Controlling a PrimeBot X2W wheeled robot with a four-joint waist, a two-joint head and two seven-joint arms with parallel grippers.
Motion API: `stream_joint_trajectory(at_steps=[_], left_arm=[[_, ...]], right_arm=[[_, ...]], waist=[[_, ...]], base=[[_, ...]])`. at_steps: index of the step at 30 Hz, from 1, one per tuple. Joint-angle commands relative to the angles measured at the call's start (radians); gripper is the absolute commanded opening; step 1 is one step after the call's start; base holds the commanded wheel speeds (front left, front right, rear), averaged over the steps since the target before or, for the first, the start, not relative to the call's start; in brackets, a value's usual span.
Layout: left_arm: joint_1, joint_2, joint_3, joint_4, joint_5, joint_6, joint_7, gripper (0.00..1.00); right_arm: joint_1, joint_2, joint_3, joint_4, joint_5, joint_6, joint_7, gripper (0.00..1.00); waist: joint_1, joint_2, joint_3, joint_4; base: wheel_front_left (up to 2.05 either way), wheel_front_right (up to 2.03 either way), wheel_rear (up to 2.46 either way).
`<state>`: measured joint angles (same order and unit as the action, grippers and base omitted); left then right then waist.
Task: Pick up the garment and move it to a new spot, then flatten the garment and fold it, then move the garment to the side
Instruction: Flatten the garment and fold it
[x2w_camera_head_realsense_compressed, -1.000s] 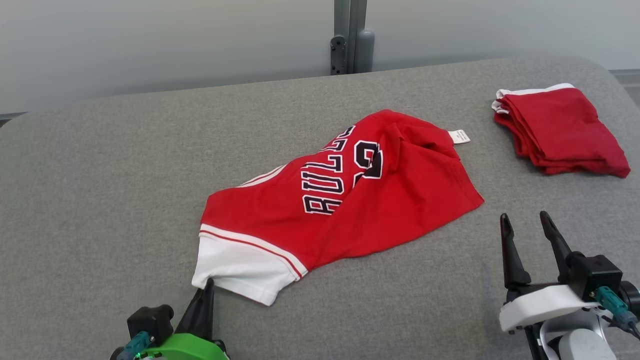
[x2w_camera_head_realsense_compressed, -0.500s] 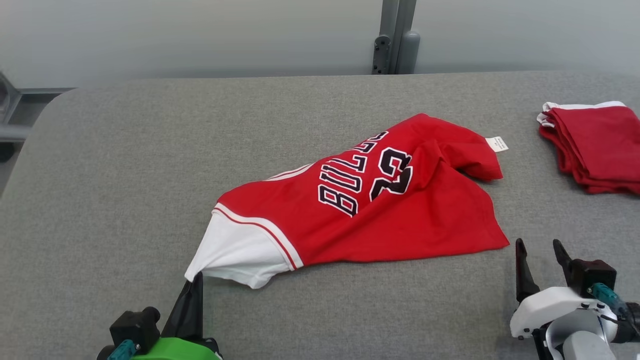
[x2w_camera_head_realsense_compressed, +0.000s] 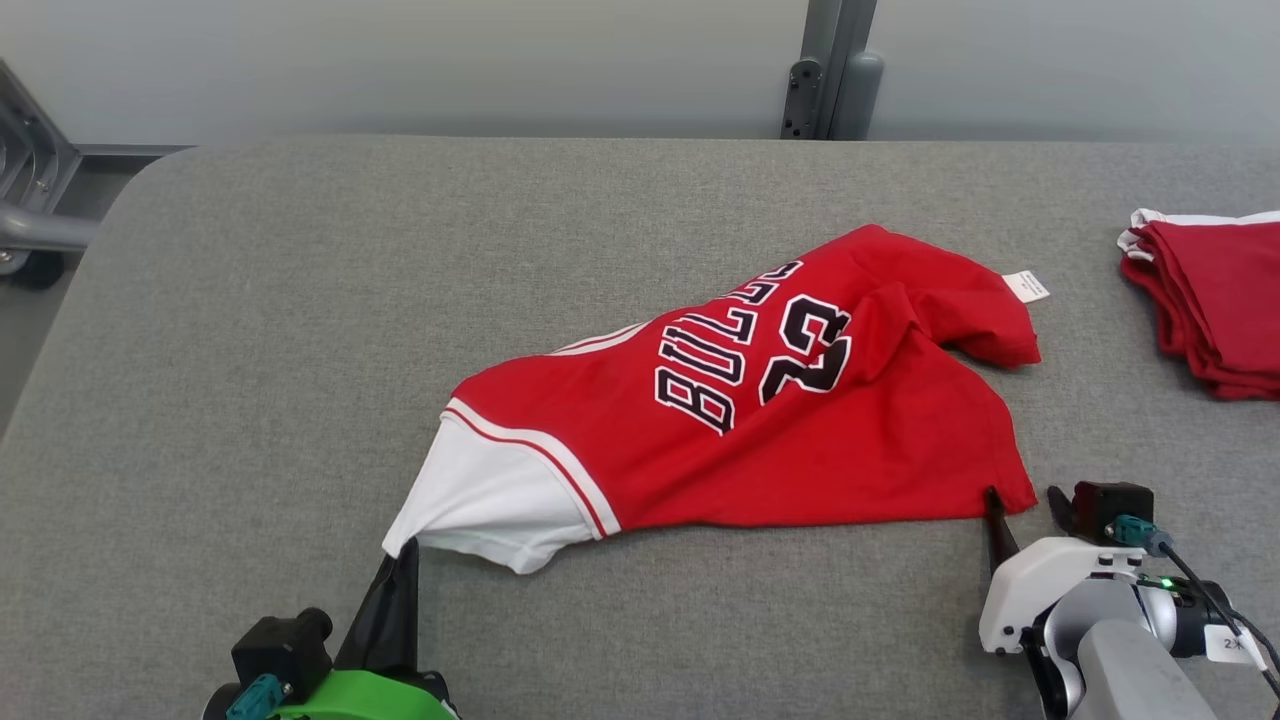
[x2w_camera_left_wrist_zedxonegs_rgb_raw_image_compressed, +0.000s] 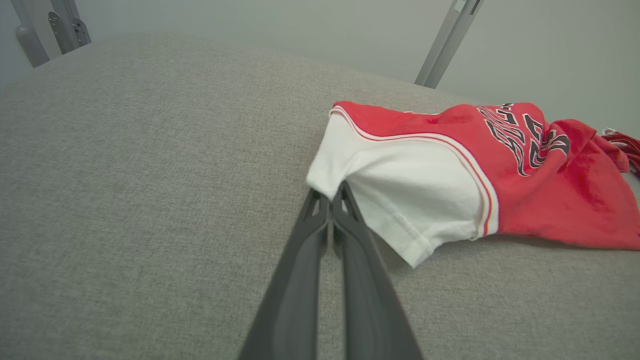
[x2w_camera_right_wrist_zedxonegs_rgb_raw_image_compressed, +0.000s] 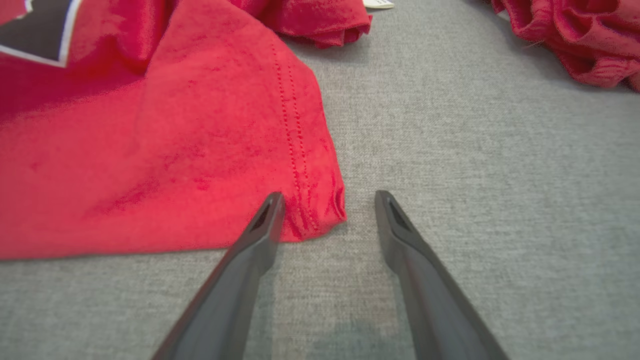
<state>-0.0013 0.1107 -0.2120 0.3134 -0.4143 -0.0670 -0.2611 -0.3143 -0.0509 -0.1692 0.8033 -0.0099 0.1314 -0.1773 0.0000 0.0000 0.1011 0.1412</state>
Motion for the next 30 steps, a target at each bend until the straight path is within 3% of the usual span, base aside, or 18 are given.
stream_joint_trajectory(at_steps=[1,3,5,10,16,23,30], left_arm=[[-0.014,0.001,0.003,-0.001,0.001,0.006,-0.002,0.00],[-0.015,0.002,0.002,0.000,0.000,0.006,-0.003,0.00],[-0.016,0.002,0.000,-0.001,0.000,0.005,-0.003,0.00],[-0.019,0.004,-0.006,-0.006,0.002,0.001,-0.003,0.00],[-0.041,0.005,-0.013,-0.032,-0.024,-0.015,0.011,0.00],[-0.072,-0.015,0.003,-0.149,-0.149,-0.040,0.071,0.00],[-0.088,-0.021,0.034,-0.390,-0.300,-0.048,0.150,0.00]], right_arm=[[-0.010,0.000,0.012,0.025,0.008,-0.002,0.013,0.49],[-0.023,0.000,0.026,0.052,0.019,-0.002,0.023,0.33],[-0.035,0.000,0.038,0.076,0.028,-0.002,0.031,0.00],[-0.072,-0.001,0.072,0.090,0.087,-0.002,-0.010,0.00],[-0.083,-0.007,0.144,-0.001,0.217,-0.002,-0.064,0.00],[-0.023,-0.074,0.214,-0.272,0.410,-0.001,-0.079,0.00],[0.061,-0.123,0.185,-0.640,0.545,-0.001,-0.023,0.00]], waist=[[0.0000,0.0000,-0.001,-0.002],[0.0000,0.0000,-0.002,-0.005],[0.0000,0.0000,-0.004,-0.008],[0.0000,0.0000,-0.017,-0.021],[0.0000,0.0000,-0.048,-0.046],[0.0000,0.0000,-0.098,-0.084],[0.0000,0.0000,-0.126,-0.125]], base=[[0.00,0.00,0.00],[0.00,0.00,0.00],[0.00,0.00,0.00],[0.00,0.00,0.00],[0.00,0.00,0.00],[0.00,0.00,0.00],[0.00,0.00,0.00]])
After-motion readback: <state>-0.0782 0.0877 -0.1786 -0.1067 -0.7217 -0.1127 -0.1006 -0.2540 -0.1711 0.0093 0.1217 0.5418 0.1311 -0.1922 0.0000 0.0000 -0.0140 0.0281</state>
